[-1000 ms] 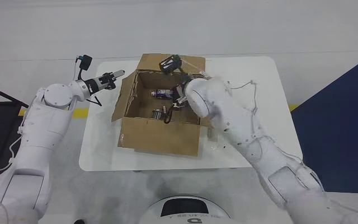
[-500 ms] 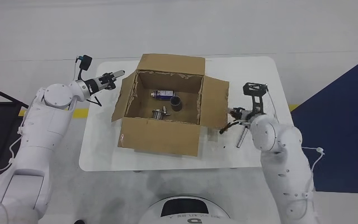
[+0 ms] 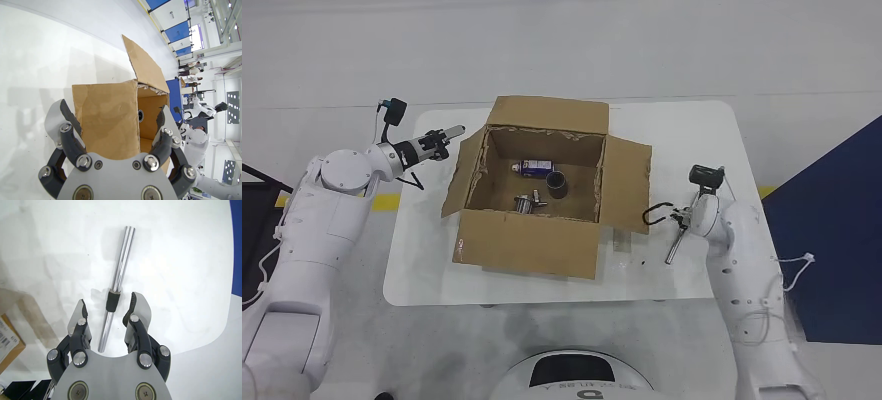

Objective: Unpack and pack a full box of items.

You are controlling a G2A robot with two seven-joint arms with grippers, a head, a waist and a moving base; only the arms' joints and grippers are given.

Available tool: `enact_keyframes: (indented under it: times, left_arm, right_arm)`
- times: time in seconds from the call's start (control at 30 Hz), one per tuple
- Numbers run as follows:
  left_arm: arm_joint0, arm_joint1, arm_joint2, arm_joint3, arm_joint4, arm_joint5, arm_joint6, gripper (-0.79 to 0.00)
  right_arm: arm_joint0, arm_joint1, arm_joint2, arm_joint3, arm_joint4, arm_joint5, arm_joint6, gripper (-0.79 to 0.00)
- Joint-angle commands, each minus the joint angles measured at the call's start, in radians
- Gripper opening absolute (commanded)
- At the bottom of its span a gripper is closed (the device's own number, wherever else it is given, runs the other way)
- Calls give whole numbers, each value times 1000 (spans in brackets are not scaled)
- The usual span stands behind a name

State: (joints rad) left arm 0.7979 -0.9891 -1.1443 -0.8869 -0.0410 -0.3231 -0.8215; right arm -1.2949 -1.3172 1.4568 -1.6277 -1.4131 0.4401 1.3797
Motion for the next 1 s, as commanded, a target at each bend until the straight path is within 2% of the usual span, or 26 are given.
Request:
enact_keyframes:
  times: [0.0, 0.37, 0.57, 0.67, 0.7, 0.97]
  left_arm:
    - [0, 0, 0, 0, 0, 0, 0, 0]
    - [0, 0, 0, 0, 0, 0, 0, 0]
    - [0, 0, 0, 0, 0, 0, 0, 0]
    - [0, 0, 0, 0, 0, 0, 0, 0]
    - [0, 0, 0, 0, 0, 0, 0, 0]
    - [0, 0, 0, 0, 0, 0, 0, 0]
  right_arm:
    - [15, -3, -3, 25, 3, -4, 4, -397]
    - [41, -15, 0, 71, -17, -13, 13, -483]
    - [46, -20, 13, 89, -23, -26, 26, -600]
    - [47, -22, 21, 97, -25, -35, 35, -760]
    - [49, -23, 23, 100, -26, -37, 38, -785]
    - [41, -25, 45, 65, -12, -44, 20, -785]
